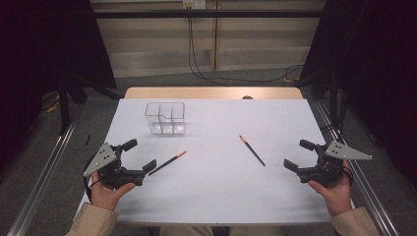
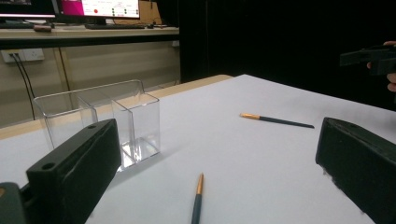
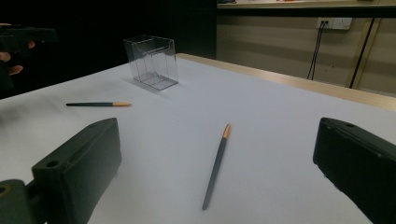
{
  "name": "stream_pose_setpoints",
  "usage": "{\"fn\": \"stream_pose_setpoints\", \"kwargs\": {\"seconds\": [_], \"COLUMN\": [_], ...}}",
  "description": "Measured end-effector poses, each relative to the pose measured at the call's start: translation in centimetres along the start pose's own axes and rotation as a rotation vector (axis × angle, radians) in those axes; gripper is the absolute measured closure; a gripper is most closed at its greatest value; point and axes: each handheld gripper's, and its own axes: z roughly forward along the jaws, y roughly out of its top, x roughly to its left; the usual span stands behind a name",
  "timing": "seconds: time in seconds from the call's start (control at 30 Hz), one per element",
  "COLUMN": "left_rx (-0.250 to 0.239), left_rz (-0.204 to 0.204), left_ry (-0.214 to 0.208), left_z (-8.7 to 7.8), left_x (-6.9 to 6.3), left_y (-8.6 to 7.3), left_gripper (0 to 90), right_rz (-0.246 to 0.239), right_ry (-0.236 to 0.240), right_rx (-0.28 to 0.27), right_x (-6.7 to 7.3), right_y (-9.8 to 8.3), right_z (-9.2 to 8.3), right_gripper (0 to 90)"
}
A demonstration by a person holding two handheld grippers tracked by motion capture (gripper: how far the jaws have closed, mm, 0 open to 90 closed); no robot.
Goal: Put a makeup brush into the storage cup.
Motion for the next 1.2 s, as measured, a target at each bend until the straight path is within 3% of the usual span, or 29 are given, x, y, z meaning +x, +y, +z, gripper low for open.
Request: {"fn": "stream_pose_setpoints", "kwargs": {"seconds": [0.5, 0.63, 1.2], "left_rx": [0.007, 0.012, 0.049], "left_rz": [-0.012, 0.008, -0.024], "left_ry": [0.003, 0.003, -0.009], "left_z": [0.8, 1.3, 3.9], "left_x": [0.2, 0.2, 0.5], "left_y": [0.1, 0.6, 0.7], "left_gripper": [0.0, 0.0, 0.0], "right_rz": [-0.007, -0.021, -0.029], "right_ry": [0.009, 0.015, 0.033], "right_rx": [0.002, 0.013, 0.015], "right_x": [0.1, 0.2, 0.4], "right_y": [0.0, -0.1, 0.1], "right_z": [0.0, 0.1, 0.5], "right_gripper": [0.5, 0.5, 0.5]}}
